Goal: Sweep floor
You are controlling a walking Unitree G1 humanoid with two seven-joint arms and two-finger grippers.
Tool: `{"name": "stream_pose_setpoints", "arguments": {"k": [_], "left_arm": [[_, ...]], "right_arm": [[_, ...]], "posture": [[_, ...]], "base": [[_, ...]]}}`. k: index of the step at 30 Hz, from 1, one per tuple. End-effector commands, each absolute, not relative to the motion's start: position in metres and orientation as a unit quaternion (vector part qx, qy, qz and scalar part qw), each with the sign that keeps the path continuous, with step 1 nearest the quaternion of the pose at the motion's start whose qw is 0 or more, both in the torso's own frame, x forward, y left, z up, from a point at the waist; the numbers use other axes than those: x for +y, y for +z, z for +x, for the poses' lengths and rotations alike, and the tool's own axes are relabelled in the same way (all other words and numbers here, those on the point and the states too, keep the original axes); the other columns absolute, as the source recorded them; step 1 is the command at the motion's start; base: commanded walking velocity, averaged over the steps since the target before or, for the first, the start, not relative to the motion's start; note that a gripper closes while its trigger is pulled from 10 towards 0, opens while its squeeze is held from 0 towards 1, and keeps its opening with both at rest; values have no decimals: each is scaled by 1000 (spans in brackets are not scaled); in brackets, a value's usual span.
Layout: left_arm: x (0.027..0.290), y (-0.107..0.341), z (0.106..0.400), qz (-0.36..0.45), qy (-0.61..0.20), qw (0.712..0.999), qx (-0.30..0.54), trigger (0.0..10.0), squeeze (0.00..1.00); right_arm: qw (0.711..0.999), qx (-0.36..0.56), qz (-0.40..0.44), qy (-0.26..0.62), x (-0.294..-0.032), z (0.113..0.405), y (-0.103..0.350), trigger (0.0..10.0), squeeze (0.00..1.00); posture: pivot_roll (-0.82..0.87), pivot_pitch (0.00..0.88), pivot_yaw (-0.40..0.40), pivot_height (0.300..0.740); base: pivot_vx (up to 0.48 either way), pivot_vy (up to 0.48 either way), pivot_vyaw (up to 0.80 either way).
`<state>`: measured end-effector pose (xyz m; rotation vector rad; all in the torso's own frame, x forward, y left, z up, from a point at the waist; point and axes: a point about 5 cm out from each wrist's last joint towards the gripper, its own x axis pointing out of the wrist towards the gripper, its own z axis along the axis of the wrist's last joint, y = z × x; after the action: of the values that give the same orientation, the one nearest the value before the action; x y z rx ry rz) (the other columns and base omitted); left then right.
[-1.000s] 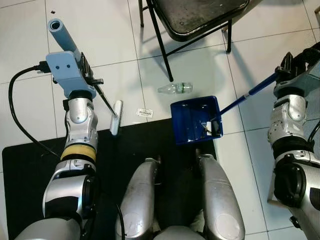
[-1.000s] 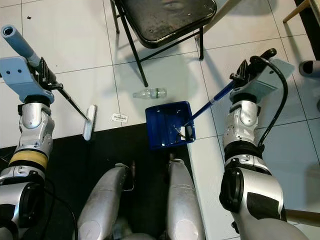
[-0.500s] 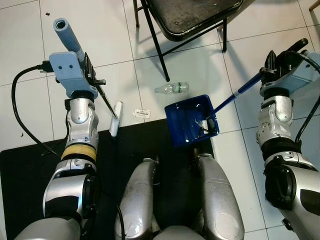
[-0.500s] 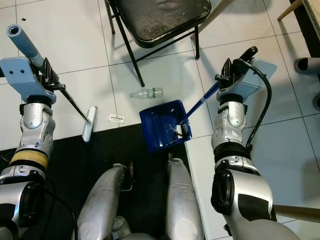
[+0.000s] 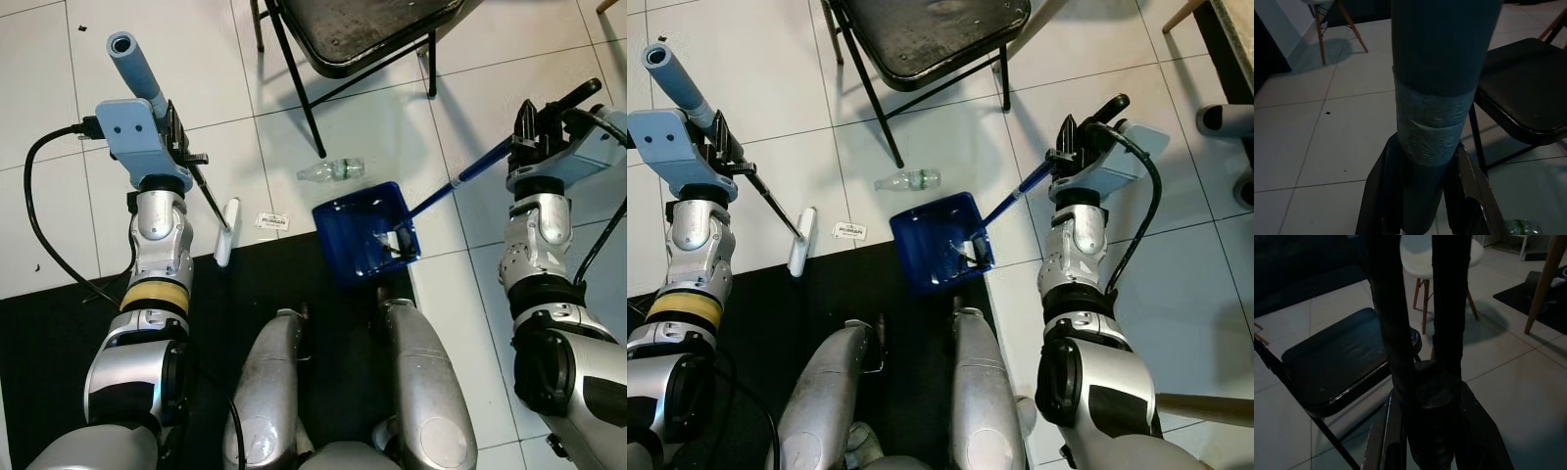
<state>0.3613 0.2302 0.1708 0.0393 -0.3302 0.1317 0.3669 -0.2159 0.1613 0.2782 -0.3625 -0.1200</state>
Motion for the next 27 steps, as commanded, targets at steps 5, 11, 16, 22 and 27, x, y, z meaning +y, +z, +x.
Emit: {"name": "stream_pose_setpoints", "arguments": {"k": [5, 11, 16, 22, 27], "left_arm": [[234, 137, 356, -31, 56, 995, -79, 10000, 0], [235, 120, 353, -33, 73, 996, -31, 10000, 0], [244, 116, 348, -40, 104, 993, -26, 10000, 0], [252, 121, 347, -54, 135, 989, -40, 10000, 0], [250, 123, 348, -60, 141, 987, -47, 10000, 0]], "right_arm": [[967, -100, 220, -83, -218, 363, 130, 10000, 0], [963, -69, 228, -123, -241, 354, 116, 10000, 0], [963, -66, 219, -140, -258, 349, 116, 10000, 0], [962, -77, 218, -145, -271, 351, 130, 10000, 0], [963, -80, 213, -143, -277, 354, 138, 10000, 0]], "posture": [[39, 427, 28, 740], [10, 302, 24, 740], [-13, 220, 32, 740], [-31, 171, 35, 740], [-35, 158, 29, 740]], "base": [[0, 0, 0], [0, 0, 0], [0, 0, 0], [0, 0, 0], [0, 0, 0]]}}
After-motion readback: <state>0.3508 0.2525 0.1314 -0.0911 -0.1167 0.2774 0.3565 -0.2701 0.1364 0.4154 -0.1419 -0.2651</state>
